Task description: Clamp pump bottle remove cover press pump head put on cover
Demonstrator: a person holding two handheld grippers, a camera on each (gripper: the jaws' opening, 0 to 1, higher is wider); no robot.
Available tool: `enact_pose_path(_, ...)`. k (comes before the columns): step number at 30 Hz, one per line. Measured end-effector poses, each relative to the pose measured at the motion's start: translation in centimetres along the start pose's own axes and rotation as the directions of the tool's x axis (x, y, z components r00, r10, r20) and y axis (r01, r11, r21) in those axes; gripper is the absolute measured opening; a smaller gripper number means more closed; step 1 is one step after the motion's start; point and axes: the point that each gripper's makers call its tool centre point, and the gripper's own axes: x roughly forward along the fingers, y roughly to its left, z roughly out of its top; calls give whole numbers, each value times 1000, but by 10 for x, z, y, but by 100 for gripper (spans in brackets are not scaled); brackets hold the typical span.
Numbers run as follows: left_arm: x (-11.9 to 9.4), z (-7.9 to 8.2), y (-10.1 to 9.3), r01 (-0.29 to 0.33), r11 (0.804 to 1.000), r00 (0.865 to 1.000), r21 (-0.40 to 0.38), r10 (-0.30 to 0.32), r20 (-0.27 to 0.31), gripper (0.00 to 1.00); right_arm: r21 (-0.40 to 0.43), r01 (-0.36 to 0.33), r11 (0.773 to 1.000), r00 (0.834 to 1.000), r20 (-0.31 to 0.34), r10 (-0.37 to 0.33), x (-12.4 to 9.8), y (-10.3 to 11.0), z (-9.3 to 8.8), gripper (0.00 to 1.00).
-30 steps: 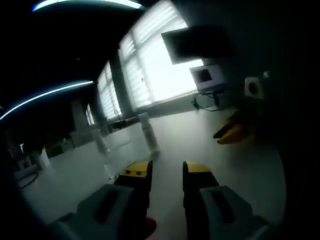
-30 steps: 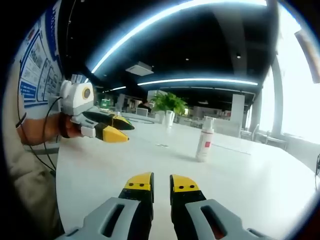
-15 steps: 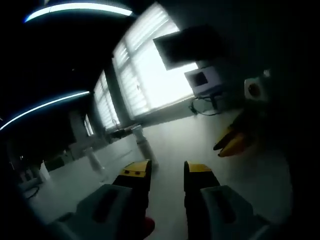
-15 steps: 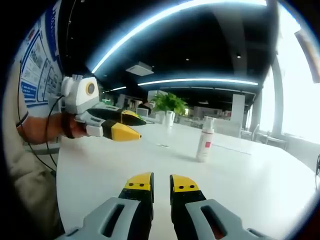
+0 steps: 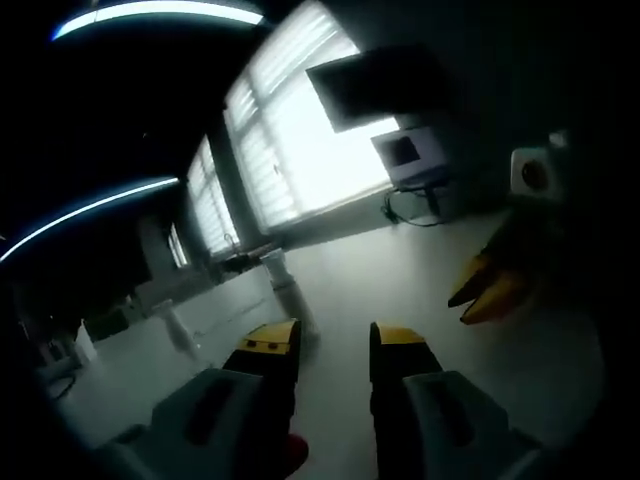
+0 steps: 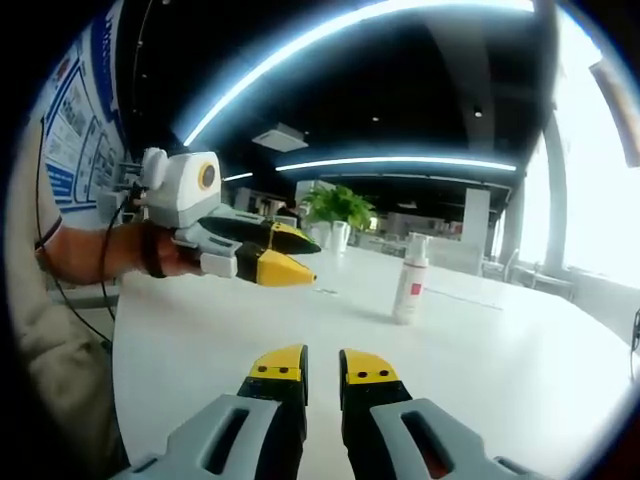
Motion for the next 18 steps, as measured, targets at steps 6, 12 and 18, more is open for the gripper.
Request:
enact_pose_path(6, 16, -5, 8, -11, 999, 1000, -34, 10, -19, 20, 1, -2, 1000, 1000, 2, 2, 0, 1, 1, 8)
enact_pose_path(12, 29, -8, 16, -26, 998, 999, -59, 24, -35, 21, 0, -4, 1000, 1000, 3, 4, 0, 2, 1, 8)
enact_pose_path(18, 40, -8, 19, -38, 992, 999, -118, 34, -38, 22, 0, -6, 1000, 1000, 3, 6, 0, 3, 1, 8)
